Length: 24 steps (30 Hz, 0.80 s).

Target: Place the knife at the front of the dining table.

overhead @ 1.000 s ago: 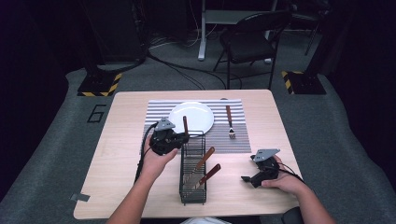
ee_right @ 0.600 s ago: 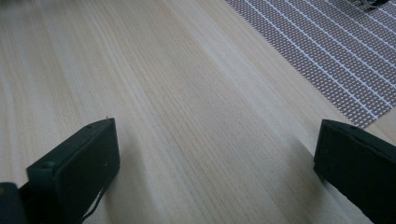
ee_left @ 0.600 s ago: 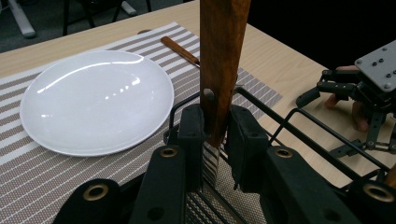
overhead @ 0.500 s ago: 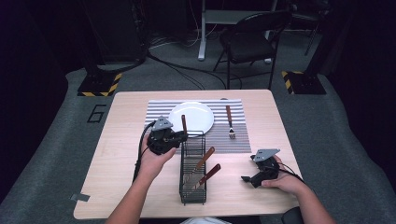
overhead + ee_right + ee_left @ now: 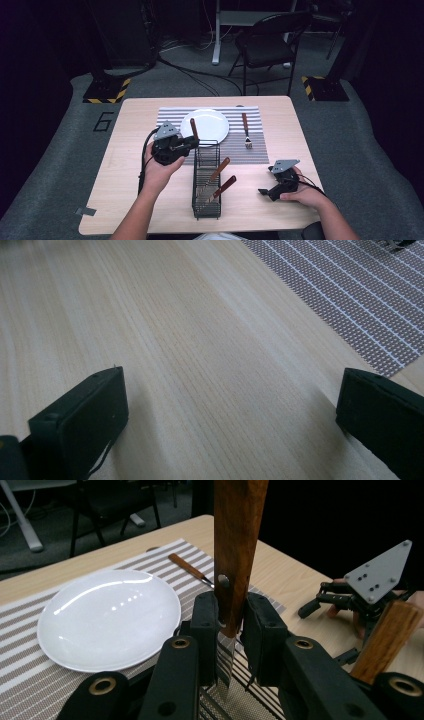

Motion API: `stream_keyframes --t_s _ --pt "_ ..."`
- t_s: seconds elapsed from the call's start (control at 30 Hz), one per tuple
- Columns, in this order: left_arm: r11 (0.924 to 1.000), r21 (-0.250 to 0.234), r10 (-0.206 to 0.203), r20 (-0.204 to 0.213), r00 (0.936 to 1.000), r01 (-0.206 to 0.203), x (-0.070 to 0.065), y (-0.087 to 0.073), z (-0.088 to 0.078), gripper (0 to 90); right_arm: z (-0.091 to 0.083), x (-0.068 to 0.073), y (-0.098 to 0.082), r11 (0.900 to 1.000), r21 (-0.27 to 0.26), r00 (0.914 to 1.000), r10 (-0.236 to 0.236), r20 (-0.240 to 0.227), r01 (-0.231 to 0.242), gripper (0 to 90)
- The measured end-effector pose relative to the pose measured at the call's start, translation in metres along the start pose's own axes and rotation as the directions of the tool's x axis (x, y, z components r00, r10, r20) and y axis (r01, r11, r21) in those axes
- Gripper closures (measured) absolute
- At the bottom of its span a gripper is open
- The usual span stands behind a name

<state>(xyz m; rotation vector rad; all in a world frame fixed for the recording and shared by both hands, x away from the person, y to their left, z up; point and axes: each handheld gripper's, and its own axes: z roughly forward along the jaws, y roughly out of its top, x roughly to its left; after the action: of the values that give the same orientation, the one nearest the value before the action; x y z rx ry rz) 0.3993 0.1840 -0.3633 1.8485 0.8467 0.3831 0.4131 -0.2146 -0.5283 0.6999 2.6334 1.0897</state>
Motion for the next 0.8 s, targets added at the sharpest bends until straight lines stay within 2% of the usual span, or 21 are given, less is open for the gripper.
stream_keyframes --t_s 0.17,0.37,0.53,0.8 --pt "0.9982 -0.06 0.002 -0.004 1.0 -0.002 -0.003 0.008 -0.017 76.4 0.0 0.0 0.0 1.0 0.001 1.0 0.002 0.0 -0.002 0.0" --pt "0.9949 -0.099 0.018 -0.007 0.9998 -0.019 -0.007 0.015 -0.033 76.4 0.0 0.0 0.0 1.0 0.0 1.0 0.0 0.0 0.0 0.0" --pt "0.9896 -0.138 0.039 -0.016 0.9991 -0.041 -0.009 0.021 -0.048 76.4 0.0 0.0 0.0 1.0 0.0 1.0 0.0 0.0 0.0 0.0" --pt "0.98 -0.194 0.035 -0.045 0.9984 -0.043 -0.007 0.026 -0.069 76.4 0.0 0.0 0.0 1.0 0.0 1.0 0.0 0.0 0.0 0.0"
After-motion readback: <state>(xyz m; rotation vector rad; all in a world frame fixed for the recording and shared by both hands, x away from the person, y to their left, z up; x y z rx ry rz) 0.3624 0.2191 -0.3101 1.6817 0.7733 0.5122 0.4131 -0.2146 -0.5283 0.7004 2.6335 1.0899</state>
